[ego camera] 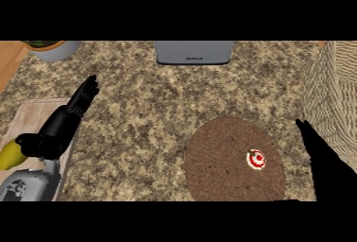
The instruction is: Pick the cupcake from the placemat and place it in the basket
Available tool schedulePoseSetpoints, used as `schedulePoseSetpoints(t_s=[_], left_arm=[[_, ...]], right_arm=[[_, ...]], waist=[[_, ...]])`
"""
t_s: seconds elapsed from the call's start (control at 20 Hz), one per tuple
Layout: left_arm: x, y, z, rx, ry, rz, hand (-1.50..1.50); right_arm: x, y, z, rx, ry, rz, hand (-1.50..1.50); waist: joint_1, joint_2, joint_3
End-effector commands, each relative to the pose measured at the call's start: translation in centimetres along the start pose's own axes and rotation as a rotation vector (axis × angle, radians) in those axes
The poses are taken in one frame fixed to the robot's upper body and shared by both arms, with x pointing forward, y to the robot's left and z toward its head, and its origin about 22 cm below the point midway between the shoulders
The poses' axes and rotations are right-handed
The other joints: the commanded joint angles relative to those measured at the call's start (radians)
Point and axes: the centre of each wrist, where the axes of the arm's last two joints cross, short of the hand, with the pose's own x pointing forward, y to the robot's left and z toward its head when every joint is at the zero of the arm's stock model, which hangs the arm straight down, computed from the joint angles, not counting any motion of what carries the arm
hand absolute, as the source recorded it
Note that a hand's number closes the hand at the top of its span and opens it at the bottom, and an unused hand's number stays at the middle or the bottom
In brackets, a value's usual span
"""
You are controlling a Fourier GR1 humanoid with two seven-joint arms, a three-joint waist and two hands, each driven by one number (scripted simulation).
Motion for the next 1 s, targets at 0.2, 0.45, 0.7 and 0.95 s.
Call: schedulePoseSetpoints(t_s=[0.2, 0.45, 0.7, 0.95], left_arm=[[0.2, -0.6, 1.1, 0.017, 0.0, 0.005, 0.0], [0.8, -1.0, -0.7, -0.005, 0.001, -0.003, 0.0], [0.7, -2.9, 0.6, 0.002, -0.001, 0.019, 0.0], [-1.3, -0.7, 0.7, -0.014, -0.003, 0.006, 0.0]], right_arm=[[-2.2, 4.3, -1.9, -0.067, 0.068, 0.001, -1.5], [-2.4, 6.4, -1.8, -0.079, 0.056, 0.019, -1.5], [-3.8, 5.8, -2.4, -0.075, 0.011, -0.03, -1.5], [-1.2, 4.8, -3.8, -0.08, -0.028, -0.051, -1.5]], waist=[[0.004, 0.0, 0.0], [0.002, 0.001, 0.0], [0.002, 0.0, 0.0], [0.004, 0.001, 0.0]])
